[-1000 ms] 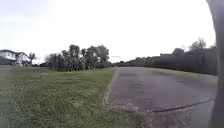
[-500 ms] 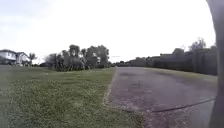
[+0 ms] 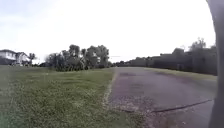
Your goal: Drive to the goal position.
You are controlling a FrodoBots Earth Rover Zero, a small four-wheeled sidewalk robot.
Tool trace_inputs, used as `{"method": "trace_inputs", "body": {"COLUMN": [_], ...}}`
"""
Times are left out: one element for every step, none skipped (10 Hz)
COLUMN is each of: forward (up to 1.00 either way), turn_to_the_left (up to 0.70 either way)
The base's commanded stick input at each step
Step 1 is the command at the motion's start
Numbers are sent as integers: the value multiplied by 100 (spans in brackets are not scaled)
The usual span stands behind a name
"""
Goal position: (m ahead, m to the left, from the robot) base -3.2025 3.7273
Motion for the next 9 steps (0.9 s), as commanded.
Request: {"method": "trace_inputs", "body": {"forward": [0,0,1,4,2,0,0,0,0], "turn_to_the_left": [0,0,0,0,0,0,0,0,0]}}
